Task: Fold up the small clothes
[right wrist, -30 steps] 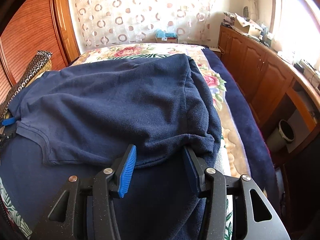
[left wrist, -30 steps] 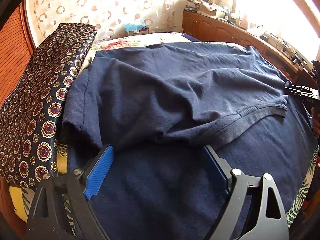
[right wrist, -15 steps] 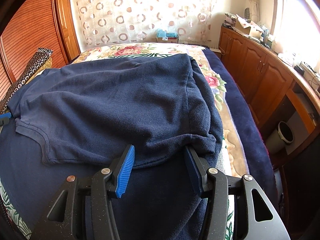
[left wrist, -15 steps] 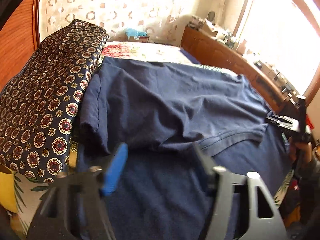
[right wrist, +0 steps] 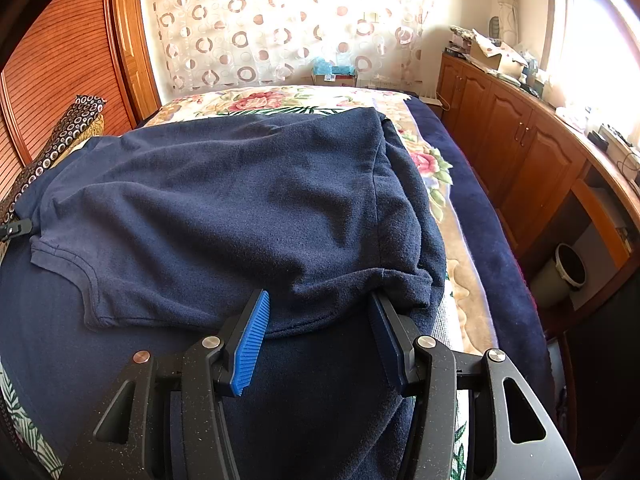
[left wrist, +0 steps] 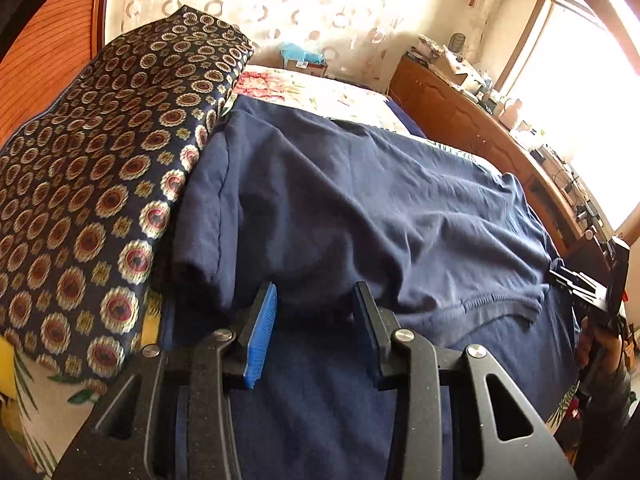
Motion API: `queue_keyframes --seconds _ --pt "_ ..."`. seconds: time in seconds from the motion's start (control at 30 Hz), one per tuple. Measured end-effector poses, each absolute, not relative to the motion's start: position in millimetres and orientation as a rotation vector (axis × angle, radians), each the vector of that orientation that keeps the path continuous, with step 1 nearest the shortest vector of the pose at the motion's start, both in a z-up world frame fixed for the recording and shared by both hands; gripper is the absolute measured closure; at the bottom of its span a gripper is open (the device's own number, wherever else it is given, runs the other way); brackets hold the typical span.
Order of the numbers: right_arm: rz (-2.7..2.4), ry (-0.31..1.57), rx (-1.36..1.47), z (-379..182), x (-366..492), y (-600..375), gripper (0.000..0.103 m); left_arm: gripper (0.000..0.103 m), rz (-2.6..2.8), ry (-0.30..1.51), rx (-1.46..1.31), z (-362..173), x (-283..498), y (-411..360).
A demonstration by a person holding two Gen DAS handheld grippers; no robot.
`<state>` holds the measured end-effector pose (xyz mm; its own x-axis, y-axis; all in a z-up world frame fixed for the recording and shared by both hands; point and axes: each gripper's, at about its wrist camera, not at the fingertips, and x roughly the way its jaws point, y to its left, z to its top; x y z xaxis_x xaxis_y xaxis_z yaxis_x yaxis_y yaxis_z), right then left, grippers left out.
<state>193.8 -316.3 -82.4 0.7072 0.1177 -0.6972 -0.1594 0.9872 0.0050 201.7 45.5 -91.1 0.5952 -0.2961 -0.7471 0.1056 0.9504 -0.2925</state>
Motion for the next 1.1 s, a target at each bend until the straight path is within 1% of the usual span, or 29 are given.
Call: queue_keyframes --seconds 0.17,0.2,0.27,0.3,0.43,0.5,0.53,0.63,0.77,1.1 --pt "0.156 0.770 -0.055 -83 194 -317 0.050 0.064 -0.239 0.917 -0.199 -92 212 38" --pt "0.156 0.770 -0.055 -83 194 -317 0.050 0.076 -0.241 0.916 -0.188 -92 213 37" --pt "0.154 0.770 -0.058 -83 194 -317 0.050 0.096 -0.245 0.918 -0.174 -92 214 35" --pt "0.152 0.770 -0.059 -83 194 -317 0.050 0.099 -0.249 0.914 -0.169 -92 214 36" --pt "0.150 0.771 -0.054 -83 194 -318 0.050 0.100 -0.267 0.851 -0.127 -83 204 33" --pt "0.145 0.768 -0.050 -82 194 -320 0.069 0.100 -0.267 0.816 -0.105 -73 196 31" --pt "0.147 0.764 -0.046 -81 195 -321 0.087 0.100 -0.269 0.802 -0.089 -69 193 30" --pt "0.170 0.773 0.018 -80 199 -328 0.096 0.100 -0.276 0.772 -0.070 -57 185 29" --pt "0.185 0.742 0.043 -76 198 -332 0.100 0.100 -0.281 0.741 -0.067 -47 178 31" --pt "0.220 0.553 -0.004 -22 147 -334 0.100 0.100 -0.313 0.637 -0.061 -15 136 29"
